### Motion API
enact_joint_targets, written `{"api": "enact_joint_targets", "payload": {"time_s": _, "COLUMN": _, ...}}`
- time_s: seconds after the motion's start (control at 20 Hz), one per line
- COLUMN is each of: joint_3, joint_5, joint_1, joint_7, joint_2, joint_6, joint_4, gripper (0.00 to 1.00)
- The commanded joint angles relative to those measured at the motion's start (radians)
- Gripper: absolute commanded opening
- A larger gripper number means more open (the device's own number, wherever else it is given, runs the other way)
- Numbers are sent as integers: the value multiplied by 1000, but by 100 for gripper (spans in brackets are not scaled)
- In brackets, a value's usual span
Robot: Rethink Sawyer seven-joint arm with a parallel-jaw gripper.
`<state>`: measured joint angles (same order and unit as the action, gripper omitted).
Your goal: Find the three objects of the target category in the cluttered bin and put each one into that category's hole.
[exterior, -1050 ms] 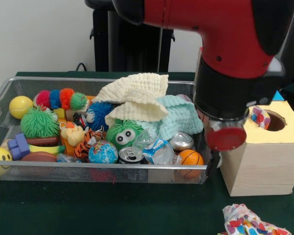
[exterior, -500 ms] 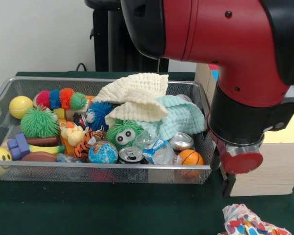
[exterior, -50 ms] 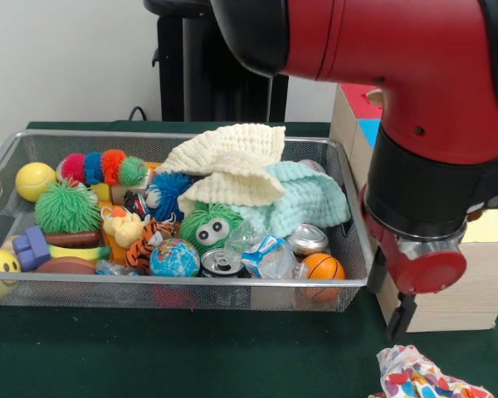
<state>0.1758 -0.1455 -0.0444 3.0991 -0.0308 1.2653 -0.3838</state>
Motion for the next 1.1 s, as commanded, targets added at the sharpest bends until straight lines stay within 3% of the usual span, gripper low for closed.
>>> {"api": "enact_joint_targets", "payload": {"time_s": 0.05, "joint_3": -42, "joint_5": -11, "joint_1": -59, "joint_7": -169, "joint_2": 81, "joint_6": 204, "joint_4": 146, "gripper": 100}}
{"api": "enact_joint_targets", "payload": {"time_s": 0.3, "joint_3": -13, "joint_5": -40, "joint_1": -63, "joint_7": -153, "joint_2": 152, "joint_6": 236, "joint_4": 244, "gripper": 100}}
{"api": "enact_joint_targets", "payload": {"time_s": 0.65, "joint_3": 75, "joint_5": -87, "joint_1": -35, "joint_7": -76, "joint_2": 250, "joint_6": 206, "joint_4": 302, "gripper": 100}}
{"api": "enact_joint_targets", "payload": {"time_s": 0.9, "joint_3": 184, "joint_5": -187, "joint_1": -13, "joint_7": 23, "joint_2": 304, "joint_6": 210, "joint_4": 327, "gripper": 100}}
{"api": "enact_joint_targets", "payload": {"time_s": 1.1, "joint_3": 320, "joint_5": -320, "joint_1": -10, "joint_7": 61, "joint_2": 350, "joint_6": 194, "joint_4": 347, "gripper": 100}}
